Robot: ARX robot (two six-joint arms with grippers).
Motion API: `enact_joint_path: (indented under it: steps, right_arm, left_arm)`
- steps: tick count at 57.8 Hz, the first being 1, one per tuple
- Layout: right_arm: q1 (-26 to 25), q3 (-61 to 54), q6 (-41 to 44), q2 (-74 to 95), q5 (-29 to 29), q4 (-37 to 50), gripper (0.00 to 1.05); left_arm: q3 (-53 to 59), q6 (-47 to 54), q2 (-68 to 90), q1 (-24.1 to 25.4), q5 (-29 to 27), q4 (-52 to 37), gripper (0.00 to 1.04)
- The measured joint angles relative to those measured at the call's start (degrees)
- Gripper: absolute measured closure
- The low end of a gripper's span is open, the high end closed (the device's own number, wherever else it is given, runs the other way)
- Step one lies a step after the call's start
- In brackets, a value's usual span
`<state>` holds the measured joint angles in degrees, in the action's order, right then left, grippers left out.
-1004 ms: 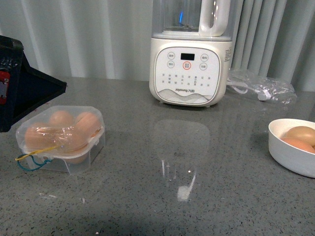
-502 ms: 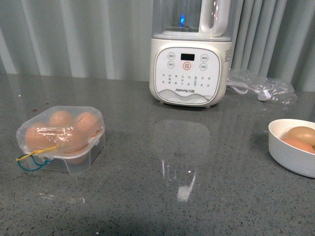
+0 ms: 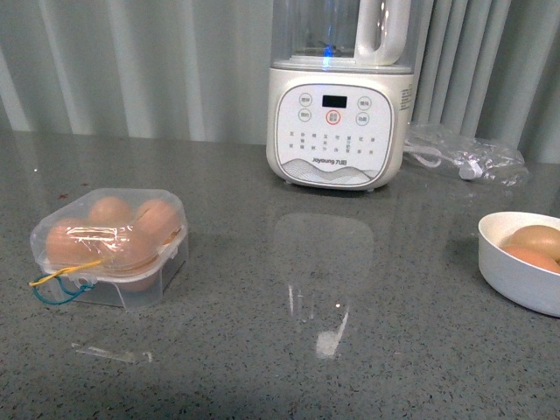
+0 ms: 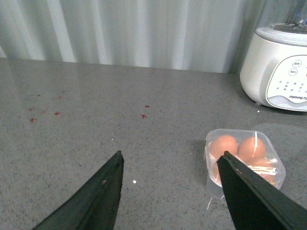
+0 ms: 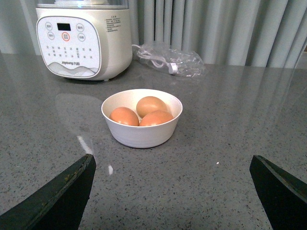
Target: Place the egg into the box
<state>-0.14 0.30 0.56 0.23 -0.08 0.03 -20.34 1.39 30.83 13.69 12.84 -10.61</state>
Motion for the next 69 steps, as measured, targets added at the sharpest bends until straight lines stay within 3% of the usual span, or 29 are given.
enact_joint_path:
  steps: [17,21,24,30,61,69]
  right_arm:
    - [0.00,0.00,0.00,0.00,0.00,0.00,0.07]
    - [0.00,0.00,0.00,0.00,0.02,0.00,0.07]
    - [0.00,0.00,0.00,0.00,0.02,0.00,0.07]
    - [0.00,0.00,0.00,0.00,-0.04,0.00,0.07]
    - [0.00,0.00,0.00,0.00,0.00,0.00,0.07]
    - [0.00,0.00,0.00,0.02,0.02,-0.02,0.07]
  left_arm:
    - [8.26,-0.92,-6.19,-5.53,-5.07,-1.46,1.01]
    - [10.19,-1.31,-8.20,-6.93,-6.64,-1.55,1.01]
    - [11.50,-1.36,-9.64,-10.86,-11.87,-1.55,1.01]
    - [13.35,-1.40,-11.82,-13.60,-12.44,-1.40,1.01]
    - [17.92,-1.49,-19.85,-13.70,-12.85,1.99,1.01]
    - [18.67,-1.49,-28.98,-13.70,-12.94,10.45,1.01]
